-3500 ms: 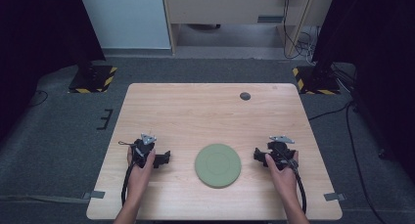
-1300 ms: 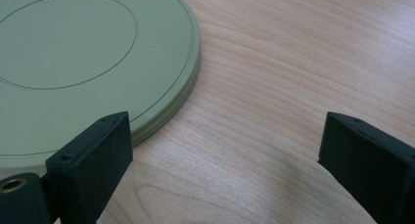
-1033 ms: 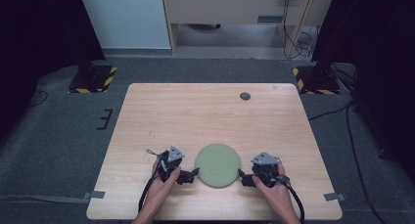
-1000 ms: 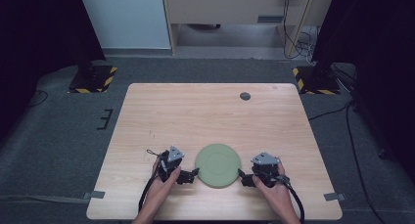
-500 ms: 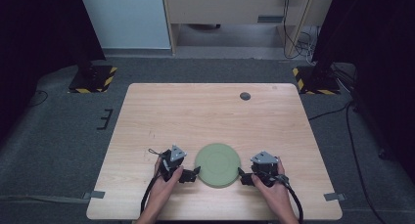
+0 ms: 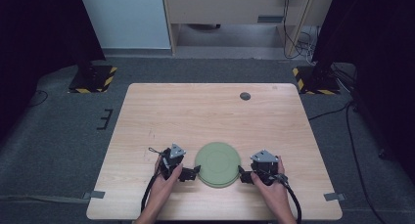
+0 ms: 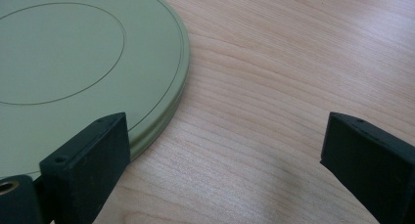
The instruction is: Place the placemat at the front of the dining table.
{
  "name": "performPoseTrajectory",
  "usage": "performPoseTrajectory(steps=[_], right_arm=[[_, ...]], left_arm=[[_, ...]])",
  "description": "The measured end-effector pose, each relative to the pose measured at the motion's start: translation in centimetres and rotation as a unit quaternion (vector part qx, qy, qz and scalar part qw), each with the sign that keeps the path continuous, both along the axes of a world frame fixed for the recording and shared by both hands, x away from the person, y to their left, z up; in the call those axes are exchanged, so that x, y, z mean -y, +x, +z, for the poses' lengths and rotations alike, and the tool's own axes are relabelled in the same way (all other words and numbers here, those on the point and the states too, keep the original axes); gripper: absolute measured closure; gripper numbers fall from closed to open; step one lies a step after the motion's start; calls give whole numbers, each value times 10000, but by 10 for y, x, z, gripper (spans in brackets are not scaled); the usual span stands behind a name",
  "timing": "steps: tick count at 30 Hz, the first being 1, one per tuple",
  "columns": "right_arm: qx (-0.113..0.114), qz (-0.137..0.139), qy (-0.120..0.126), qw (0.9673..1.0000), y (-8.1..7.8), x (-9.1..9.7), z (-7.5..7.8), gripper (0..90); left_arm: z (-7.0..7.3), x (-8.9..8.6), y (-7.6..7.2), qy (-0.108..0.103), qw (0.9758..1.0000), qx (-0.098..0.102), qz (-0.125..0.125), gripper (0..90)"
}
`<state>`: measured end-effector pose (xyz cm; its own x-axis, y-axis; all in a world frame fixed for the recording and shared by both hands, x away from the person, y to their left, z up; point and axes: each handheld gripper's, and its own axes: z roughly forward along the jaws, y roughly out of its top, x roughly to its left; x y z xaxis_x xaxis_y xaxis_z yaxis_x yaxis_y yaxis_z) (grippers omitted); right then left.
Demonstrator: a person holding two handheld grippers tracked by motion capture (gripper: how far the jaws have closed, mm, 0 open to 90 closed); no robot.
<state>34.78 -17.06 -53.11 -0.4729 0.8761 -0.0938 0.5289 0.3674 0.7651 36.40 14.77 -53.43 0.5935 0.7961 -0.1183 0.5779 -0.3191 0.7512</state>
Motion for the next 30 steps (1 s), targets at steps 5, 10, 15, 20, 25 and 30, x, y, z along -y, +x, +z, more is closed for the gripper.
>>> performPoseTrajectory(steps=[5, 10, 15, 20, 25, 30], right_arm=[[15, 80, 81, 9999, -4, 3, 3, 52], [23, 88, 87, 9999, -5, 6, 3, 52], [5, 149, 74, 9999, -5, 2, 1, 53], [-5, 150, 29, 9999, -5, -1, 0, 49], [-14, 90, 61, 9999, -5, -1, -1, 42], [-9, 1, 95, 10000, -2, -1, -1, 37]], left_arm=[[4, -7, -3, -34, 9999, 101, 114, 24], [2, -8, -4, 35, 9999, 68, 140, 27], [0, -5, -4, 129, 9999, 54, 84, 24], [0, -4, -3, 153, 9998, 59, 92, 11], [0, -3, -2, 175, 9998, 53, 121, 0], [0, -3, 1, 166, 9998, 40, 106, 0]])
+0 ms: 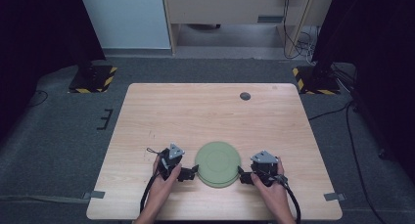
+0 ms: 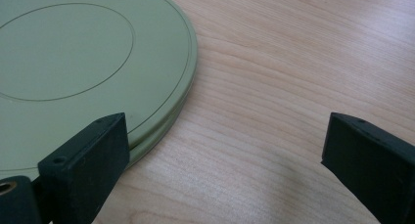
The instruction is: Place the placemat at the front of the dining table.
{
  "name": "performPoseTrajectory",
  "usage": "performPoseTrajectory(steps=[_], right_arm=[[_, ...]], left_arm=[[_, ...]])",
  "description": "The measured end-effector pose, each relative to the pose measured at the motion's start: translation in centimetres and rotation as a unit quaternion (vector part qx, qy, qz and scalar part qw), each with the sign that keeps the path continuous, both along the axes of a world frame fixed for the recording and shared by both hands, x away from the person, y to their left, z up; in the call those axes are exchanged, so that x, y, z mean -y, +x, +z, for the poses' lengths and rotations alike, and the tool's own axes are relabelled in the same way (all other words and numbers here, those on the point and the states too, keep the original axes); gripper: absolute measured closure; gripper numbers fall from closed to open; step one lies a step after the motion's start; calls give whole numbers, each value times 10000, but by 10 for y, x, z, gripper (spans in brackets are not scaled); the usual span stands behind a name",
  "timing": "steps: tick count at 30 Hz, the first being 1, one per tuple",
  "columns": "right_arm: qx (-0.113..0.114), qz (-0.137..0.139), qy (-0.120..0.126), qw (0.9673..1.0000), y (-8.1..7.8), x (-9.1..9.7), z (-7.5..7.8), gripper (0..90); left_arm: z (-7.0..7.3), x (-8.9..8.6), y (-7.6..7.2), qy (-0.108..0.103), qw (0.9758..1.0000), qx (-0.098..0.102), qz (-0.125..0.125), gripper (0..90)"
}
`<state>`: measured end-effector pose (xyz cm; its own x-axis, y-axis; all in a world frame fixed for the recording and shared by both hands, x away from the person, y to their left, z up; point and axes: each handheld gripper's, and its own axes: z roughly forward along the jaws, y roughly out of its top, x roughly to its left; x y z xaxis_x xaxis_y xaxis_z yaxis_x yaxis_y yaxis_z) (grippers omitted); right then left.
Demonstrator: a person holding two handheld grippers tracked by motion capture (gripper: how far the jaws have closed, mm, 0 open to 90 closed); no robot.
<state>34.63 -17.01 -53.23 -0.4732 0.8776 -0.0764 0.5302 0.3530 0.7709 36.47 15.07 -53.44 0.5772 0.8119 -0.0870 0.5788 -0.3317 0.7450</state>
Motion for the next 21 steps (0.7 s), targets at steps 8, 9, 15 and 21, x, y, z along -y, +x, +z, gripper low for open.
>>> performPoseTrajectory(steps=[8, 9, 15, 21], right_arm=[[59, -125, 42, 9999, 6, 0, -2, 35], [53, -132, 42, 9999, 6, 0, -1, 36], [85, -45, 43, 9999, 0, 2, 2, 50], [54, -16, 60, 10000, -1, 1, 2, 50]], left_arm=[[0, 0, 6, -66, 10000, -20, 65, 0], [0, 0, 6, -70, 9999, 2, 82, 0], [2, -2, 0, -54, 9998, 49, 184, 16], [0, 0, -4, -92, 9998, 3, 186, 15]])
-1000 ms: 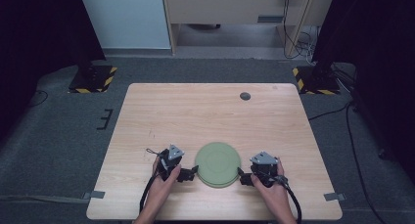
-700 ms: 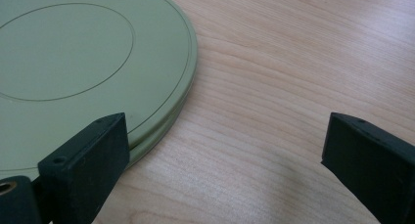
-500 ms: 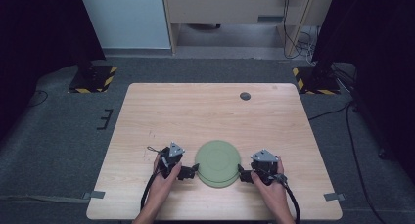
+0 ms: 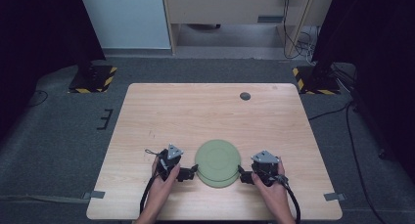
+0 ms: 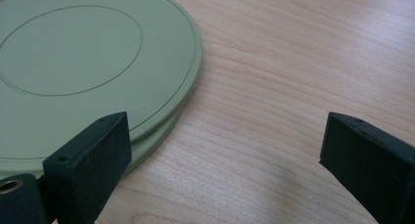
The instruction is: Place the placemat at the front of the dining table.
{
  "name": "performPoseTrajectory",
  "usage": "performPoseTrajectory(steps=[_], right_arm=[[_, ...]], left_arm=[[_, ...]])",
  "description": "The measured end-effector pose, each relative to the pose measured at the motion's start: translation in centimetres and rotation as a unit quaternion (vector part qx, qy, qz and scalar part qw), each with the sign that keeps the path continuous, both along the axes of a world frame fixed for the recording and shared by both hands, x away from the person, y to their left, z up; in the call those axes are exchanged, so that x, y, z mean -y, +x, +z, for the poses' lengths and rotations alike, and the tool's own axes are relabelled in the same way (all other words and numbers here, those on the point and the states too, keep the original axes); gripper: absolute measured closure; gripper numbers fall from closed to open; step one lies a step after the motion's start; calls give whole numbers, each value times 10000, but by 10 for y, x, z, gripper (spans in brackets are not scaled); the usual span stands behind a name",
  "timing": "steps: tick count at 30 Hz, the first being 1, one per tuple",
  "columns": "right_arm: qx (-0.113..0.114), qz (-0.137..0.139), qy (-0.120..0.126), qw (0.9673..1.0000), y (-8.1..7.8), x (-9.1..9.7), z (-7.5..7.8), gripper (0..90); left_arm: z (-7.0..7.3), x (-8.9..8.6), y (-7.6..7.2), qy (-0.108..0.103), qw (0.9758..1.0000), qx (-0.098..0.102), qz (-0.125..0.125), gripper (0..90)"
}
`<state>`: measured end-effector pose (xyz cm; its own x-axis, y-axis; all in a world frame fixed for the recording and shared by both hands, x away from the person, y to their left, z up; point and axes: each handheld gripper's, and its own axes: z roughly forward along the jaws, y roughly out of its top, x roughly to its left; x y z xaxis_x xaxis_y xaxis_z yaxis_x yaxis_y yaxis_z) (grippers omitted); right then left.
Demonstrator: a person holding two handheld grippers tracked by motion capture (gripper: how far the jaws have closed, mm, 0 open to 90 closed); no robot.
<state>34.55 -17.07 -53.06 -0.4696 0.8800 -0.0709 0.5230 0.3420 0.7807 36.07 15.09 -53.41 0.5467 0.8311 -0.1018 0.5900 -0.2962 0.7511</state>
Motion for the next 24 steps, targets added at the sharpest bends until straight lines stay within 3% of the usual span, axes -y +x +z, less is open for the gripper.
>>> performPoseTrajectory(steps=[10, 24], right_arm=[[-58, 0, -37, 10000, 2, -4, -2, 29], [54, -217, -79, 9997, 9, -5, -3, 32]], left_arm=[[0, 4, 3, 161, 9999, -14, -12, 0], [-1, 6, 11, 52, 9999, -123, 110, 0]])
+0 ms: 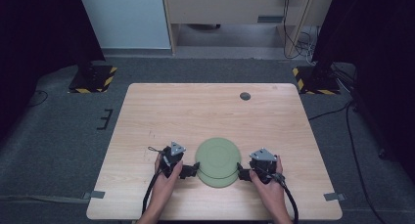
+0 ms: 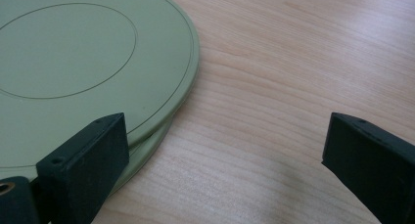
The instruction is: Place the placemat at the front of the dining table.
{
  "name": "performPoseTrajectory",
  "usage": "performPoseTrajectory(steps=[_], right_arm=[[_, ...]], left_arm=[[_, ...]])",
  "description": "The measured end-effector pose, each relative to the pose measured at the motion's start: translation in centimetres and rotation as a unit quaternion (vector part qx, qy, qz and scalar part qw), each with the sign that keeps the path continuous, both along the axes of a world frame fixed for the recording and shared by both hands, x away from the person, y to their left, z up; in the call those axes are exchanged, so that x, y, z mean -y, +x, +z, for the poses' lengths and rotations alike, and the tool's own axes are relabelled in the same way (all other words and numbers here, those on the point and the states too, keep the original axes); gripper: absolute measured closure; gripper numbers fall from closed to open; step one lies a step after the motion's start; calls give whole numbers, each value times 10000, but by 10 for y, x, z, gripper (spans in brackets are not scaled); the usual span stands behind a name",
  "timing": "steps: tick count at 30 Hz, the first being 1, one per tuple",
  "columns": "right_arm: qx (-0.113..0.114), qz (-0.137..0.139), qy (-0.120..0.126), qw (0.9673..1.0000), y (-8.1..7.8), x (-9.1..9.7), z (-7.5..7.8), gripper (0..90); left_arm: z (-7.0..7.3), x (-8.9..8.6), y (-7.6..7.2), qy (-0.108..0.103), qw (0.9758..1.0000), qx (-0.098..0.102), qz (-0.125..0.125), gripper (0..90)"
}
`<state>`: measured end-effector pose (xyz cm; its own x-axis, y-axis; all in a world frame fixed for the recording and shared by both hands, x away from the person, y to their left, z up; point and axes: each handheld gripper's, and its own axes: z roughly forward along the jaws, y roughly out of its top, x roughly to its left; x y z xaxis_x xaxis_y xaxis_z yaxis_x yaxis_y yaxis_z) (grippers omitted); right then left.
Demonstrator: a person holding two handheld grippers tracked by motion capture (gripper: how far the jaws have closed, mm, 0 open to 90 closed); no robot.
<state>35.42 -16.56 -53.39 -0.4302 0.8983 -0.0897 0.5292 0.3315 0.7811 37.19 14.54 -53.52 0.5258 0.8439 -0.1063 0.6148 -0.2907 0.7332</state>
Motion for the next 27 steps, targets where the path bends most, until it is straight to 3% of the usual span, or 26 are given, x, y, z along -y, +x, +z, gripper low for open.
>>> performPoseTrajectory(steps=[7, 14, 17, 27], right_arm=[[20, -127, 47, 9999, 4, 0, -1, 33], [85, 11, 166, 9998, -2, 2, 4, 54], [29, 126, 79, 9999, -4, -2, 3, 54], [15, 76, 18, 10000, 0, -3, 0, 37]], left_arm=[[0, 1, 3, 16, 10000, 32, 14, 0], [1, 1, 0, 146, 9998, 136, -48, 17], [1, 3, -1, 143, 9998, 137, -28, 14], [1, 4, 2, 160, 9998, 126, -17, 0]])
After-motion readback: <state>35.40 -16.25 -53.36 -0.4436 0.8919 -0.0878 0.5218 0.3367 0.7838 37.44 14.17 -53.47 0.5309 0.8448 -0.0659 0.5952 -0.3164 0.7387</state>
